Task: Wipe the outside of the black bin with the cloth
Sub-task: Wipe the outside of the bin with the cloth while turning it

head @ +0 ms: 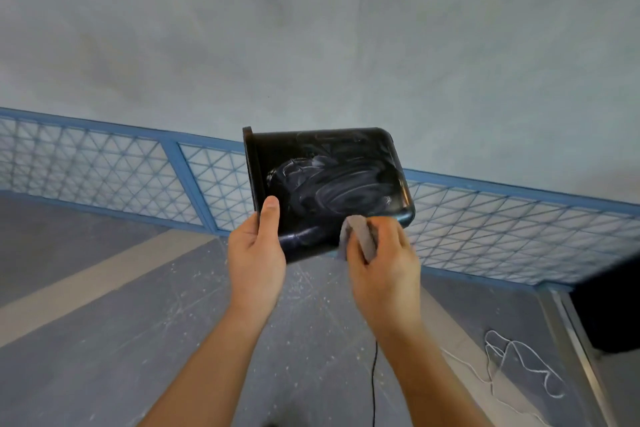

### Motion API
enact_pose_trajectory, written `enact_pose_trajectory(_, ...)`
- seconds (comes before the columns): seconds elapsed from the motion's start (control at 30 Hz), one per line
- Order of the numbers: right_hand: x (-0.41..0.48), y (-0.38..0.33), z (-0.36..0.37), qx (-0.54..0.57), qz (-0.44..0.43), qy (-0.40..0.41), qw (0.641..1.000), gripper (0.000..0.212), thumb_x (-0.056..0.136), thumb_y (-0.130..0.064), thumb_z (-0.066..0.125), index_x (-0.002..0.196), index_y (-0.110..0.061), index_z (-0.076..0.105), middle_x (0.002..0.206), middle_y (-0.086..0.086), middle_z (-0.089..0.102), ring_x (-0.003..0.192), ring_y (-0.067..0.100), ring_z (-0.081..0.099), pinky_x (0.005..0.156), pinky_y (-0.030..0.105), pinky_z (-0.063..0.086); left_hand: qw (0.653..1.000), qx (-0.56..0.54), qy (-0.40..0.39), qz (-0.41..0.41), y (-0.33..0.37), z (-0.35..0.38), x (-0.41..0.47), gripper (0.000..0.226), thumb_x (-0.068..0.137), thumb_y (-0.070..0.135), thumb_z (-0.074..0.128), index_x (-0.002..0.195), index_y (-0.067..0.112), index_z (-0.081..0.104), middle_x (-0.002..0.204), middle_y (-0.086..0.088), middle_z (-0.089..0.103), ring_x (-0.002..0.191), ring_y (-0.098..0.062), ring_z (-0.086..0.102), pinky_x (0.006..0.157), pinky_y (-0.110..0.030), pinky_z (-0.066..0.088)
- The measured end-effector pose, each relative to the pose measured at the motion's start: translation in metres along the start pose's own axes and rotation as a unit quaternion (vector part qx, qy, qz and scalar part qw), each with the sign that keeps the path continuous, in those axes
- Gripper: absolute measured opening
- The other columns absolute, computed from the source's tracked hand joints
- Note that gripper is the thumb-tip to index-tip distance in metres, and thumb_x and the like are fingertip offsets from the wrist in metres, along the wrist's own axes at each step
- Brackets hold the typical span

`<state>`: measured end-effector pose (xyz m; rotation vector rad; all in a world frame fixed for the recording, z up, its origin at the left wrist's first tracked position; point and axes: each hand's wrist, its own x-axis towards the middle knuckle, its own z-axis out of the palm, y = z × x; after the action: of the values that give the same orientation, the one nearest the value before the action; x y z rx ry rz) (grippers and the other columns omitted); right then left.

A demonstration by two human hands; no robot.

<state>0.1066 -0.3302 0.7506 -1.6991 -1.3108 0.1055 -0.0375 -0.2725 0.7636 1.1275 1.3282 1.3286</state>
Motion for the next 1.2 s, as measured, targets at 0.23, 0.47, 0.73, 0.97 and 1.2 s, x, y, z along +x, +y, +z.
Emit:
enact_pose_trajectory(0.23, -0.006, -0.045, 0.005, -0.016, -0.107, -0.037, 0.993, 0.02, 0.098, -0.037, 0.055, 0.101, -0.018, 0.052, 0.091, -0.003, 0.059, 0.062, 0.013, 0.059, 0.049, 0.029, 0.052, 0.999, 0.009, 0.011, 0.043, 0.02, 0.002, -0.016, 0.061, 0.101, 0.056, 0.051, 0.07, 0.004, 0.056, 0.062, -0.018, 0.053, 0.059, -0.027, 0.048, 0.061, -0.04, 0.043)
enact_pose_trajectory(0.47, 0.009, 0.004, -0.045, -0.016, 0.08, 0.04, 0.996, 0.015, 0.099, -0.031, 0.061, 0.103, -0.017, 0.059, 0.094, -0.003, 0.061, 0.076, 0.017, 0.06, 0.066, 0.042, 0.055, 0.999, 0.007, -0.02, 0.039, 0.019, -0.013, -0.035, 0.047, 0.105, 0.046, 0.049, 0.091, 0.008, 0.074, 0.085, -0.009, 0.077, 0.082, -0.019, 0.073, 0.072, -0.029, 0.055)
enact_pose_trajectory(0.73, -0.008, -0.047, -0.02, -0.048, -0.129, -0.032, 0.99, 0.021, 0.1, -0.031, 0.054, 0.104, -0.013, 0.062, 0.096, -0.001, 0.059, 0.068, 0.014, 0.058, 0.055, 0.032, 0.054, 0.999, -0.033, -0.001, 0.019, 0.018, -0.005, -0.055, 0.048, 0.103, 0.048, 0.053, 0.08, 0.009, 0.07, 0.073, -0.007, 0.07, 0.068, -0.019, 0.064, 0.064, -0.032, 0.051)
enact_pose_trajectory(0.97, -0.021, -0.032, -0.037, -0.045, -0.165, -0.032, 0.985, 0.022, 0.099, -0.027, 0.061, 0.113, -0.014, 0.07, 0.102, 0.001, 0.061, 0.079, 0.016, 0.062, 0.062, 0.035, 0.057, 0.999, 0.006, 0.005, 0.051, 0.025, -0.012, -0.063, 0.062, 0.098, 0.059, 0.051, 0.086, 0.001, 0.067, 0.082, -0.026, 0.067, 0.078, -0.038, 0.066, 0.073, -0.052, 0.054)
enact_pose_trajectory(1.2, 0.044, -0.063, -0.031, -0.1, -0.193, -0.008, 0.976, 0.042, 0.094, -0.036, 0.041, 0.114, -0.016, 0.072, 0.098, 0.006, 0.055, 0.073, 0.023, 0.059, 0.056, 0.039, 0.056, 0.997, 0.016, 0.005, 0.069, 0.033, -0.012, -0.07, 0.063, 0.101, 0.057, 0.051, 0.083, -0.001, 0.067, 0.077, -0.027, 0.065, 0.078, -0.047, 0.062, 0.071, -0.058, 0.054)
